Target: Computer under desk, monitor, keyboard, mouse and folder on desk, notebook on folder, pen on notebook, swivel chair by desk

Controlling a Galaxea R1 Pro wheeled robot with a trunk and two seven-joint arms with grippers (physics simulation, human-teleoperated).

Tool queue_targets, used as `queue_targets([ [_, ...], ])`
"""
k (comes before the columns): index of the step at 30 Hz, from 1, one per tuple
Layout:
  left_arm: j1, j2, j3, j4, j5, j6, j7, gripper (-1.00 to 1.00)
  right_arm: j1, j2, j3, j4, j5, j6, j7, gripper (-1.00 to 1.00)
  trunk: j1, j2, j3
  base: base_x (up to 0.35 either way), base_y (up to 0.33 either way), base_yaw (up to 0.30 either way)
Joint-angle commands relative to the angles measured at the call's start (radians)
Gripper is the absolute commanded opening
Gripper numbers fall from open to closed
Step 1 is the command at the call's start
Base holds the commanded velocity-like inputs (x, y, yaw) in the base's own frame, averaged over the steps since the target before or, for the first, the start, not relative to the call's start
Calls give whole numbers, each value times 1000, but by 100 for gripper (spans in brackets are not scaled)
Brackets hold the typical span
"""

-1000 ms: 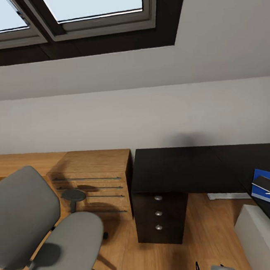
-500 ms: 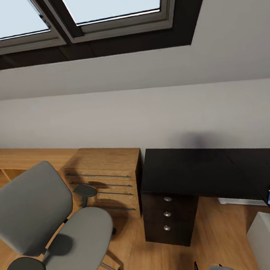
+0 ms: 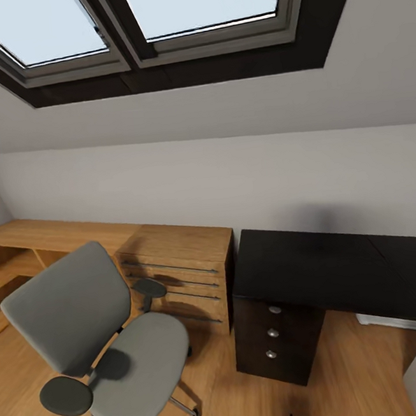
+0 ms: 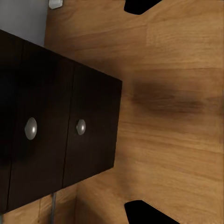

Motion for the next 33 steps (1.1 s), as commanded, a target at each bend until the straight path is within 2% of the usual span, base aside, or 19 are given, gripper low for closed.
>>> queue_targets([
  [1,-1,1,-9,-1,10,-10,6,100,-1,0,9,1,-8,-3,-5,100,0,-1,-1,0,0,274],
  [9,-1,1,-13,0,8,-28,6,100,-1,3,9,3,4,-4,-7,100,0,-1,-1,0,0,277],
  [13,-1,1,-14,0,8,-30,6,100,-1,4,9,4,36,-4,-7,100,0,-1,-1,0,0,279],
  [14,-1,1,-14,0,8,-31,6,100,-1,4,9,6,64,-5,-7,100,0,-1,-1,0,0,282],
  [15,-1,1,-14,0,8,-31,6,100,-1,5,9,7,74,-6,-8,100,0,-1,-1,0,0,282],
  [18,-1,1,-13,1,9,-33,6,100,-1,5,9,8,89,-7,-8,100,0,-1,-1,0,0,283],
  [33,-1,-1,-17,37,6,-40,6,100,-1,4,8,8,94,-7,-9,100,0,-1,-1,0,0,285],
])
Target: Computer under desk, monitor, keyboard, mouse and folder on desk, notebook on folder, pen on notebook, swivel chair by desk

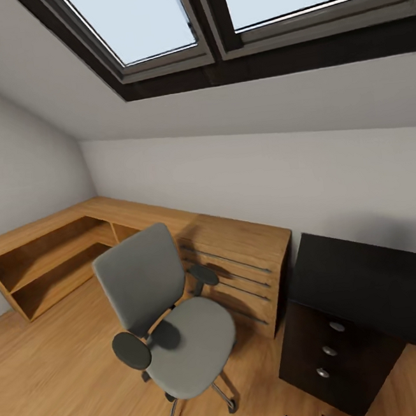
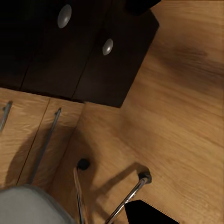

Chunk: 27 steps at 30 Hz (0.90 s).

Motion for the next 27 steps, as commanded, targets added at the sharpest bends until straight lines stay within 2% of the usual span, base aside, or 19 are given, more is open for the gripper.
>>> queue_targets([
  [1,-1,1,-9,-1,9,-4,6,100,-1,0,9,0,-10,-4,-4,100,0,-1,-1,0,0,287],
  [27,-1,-6,-9,1,9,-7,4,100,-1,-1,7,-2,-10,-21,-14,100,0,-1,-1,0,0,288],
])
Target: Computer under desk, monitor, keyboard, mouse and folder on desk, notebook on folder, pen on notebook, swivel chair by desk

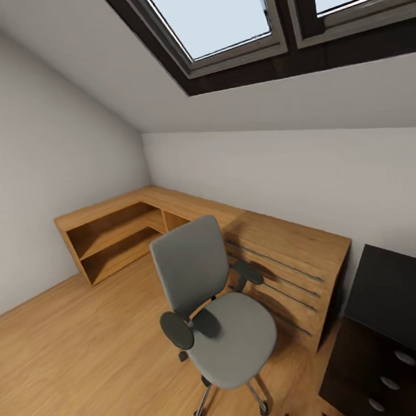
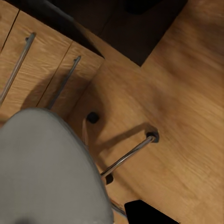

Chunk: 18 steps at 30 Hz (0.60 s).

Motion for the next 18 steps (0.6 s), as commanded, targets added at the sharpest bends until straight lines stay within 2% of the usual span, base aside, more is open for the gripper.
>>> queue_targets([
  [1,-1,1,-9,-1,9,-4,6,100,-1,0,9,1,-10,-5,-7,100,0,-1,-1,0,0,289],
  [13,-1,1,-8,2,9,-4,6,100,-1,0,9,1,-10,-12,-35,100,0,-1,2,0,0,289],
  [18,-1,1,-8,36,8,-5,6,100,-1,2,9,1,-10,-12,-36,100,0,-1,4,0,0,289],
])
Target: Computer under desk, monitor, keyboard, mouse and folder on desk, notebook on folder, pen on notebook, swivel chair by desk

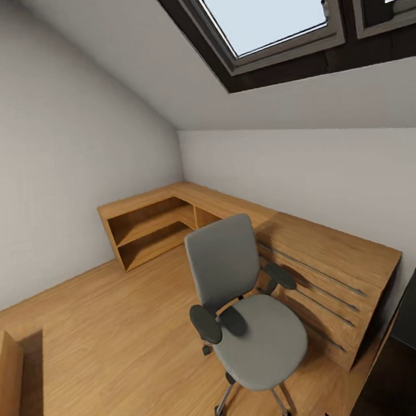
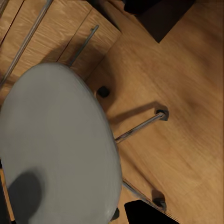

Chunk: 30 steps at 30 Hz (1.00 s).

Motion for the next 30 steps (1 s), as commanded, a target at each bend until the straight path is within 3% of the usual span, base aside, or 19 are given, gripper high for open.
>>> queue_targets([
  [1,-1,1,-8,3,9,-4,6,100,-1,0,9,0,-10,-4,-4,100,0,-1,-1,0,0,289],
  [23,-1,0,-7,11,8,-34,6,100,-1,0,10,2,-11,-3,-3,100,0,-1,8,73,69,287],
  [30,-1,1,-6,11,8,-35,6,100,-1,0,13,1,-12,-6,24,100,0,-1,8,12,10,104],
])
